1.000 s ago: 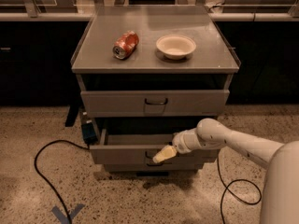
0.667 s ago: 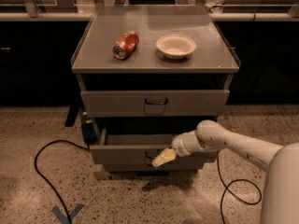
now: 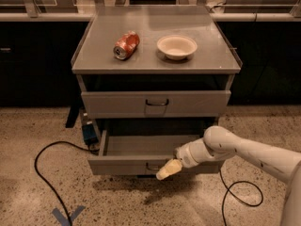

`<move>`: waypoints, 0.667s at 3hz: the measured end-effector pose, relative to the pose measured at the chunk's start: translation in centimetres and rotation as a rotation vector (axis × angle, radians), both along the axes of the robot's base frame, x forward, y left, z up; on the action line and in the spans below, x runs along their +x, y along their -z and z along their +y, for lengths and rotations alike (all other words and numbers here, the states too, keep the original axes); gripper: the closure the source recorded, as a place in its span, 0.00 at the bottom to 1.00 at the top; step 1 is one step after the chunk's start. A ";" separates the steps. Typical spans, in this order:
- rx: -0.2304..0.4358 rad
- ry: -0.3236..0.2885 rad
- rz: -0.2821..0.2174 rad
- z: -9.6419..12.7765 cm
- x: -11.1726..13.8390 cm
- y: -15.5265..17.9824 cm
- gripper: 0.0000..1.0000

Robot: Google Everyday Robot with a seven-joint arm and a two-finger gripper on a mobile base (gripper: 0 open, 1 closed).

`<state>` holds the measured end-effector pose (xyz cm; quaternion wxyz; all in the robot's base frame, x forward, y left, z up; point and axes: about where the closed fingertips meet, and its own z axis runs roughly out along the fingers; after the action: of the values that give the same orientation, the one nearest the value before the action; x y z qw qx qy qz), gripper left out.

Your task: Open middle drawer

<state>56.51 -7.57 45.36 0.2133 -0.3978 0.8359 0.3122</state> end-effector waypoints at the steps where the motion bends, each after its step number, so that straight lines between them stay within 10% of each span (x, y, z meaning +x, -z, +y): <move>1: -0.018 0.003 0.048 -0.1 -3.1 -0.7 0.00; 2: -0.018 0.003 0.048 -0.1 -3.1 -0.7 0.00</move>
Offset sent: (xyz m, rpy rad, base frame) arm -0.0232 -0.0024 0.0067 -0.0140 0.0354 -0.0063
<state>53.38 -7.66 46.05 0.1902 -0.3908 0.8442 0.3137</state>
